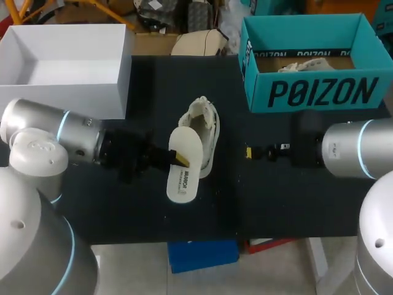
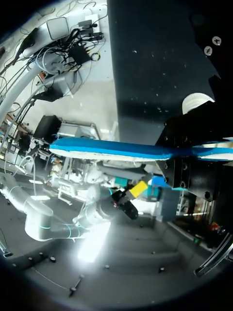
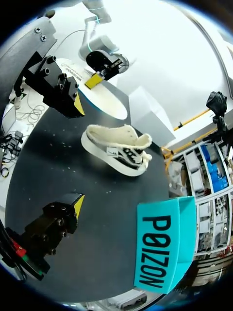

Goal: Take the shoe out of the shoebox, open the shoe tongue, remove and reinsert the insole, then place the shoe into the shoebox

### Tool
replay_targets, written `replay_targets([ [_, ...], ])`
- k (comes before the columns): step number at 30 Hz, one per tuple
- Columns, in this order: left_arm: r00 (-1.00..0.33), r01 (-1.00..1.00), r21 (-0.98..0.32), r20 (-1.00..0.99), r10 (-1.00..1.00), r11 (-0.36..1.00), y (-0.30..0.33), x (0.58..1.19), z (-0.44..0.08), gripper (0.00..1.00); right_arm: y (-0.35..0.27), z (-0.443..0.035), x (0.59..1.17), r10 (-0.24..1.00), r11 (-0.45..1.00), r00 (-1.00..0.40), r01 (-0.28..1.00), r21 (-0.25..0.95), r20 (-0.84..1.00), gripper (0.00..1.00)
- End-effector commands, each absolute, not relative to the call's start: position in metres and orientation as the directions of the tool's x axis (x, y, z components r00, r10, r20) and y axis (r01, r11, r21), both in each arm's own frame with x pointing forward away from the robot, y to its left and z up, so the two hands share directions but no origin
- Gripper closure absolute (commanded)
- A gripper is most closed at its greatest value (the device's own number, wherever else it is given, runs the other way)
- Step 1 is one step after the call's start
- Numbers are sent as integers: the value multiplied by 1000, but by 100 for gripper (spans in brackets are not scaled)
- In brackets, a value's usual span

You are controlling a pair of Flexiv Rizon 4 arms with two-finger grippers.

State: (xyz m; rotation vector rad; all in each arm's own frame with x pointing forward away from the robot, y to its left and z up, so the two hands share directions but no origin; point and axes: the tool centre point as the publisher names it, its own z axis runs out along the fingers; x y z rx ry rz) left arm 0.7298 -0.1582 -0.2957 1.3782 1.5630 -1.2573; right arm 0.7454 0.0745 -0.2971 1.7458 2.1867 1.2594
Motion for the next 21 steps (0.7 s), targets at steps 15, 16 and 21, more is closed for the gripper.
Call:
replay_targets([
  [15, -256, 878, -442, -757, 601, -183, -153, 735, -310, 100, 61, -289, 741, 806, 57, -390, 801, 596, 446, 0],
  [16, -261, 866, -458, -759, 597, -203, -153, 737, -311, 100, 61, -289, 741, 806, 57, -390, 801, 596, 446, 0],
  [21, -232, 829, -498, -721, 653, -255, -158, 748, -319, 100, 61, -289, 741, 806, 57, -390, 801, 596, 446, 0],
])
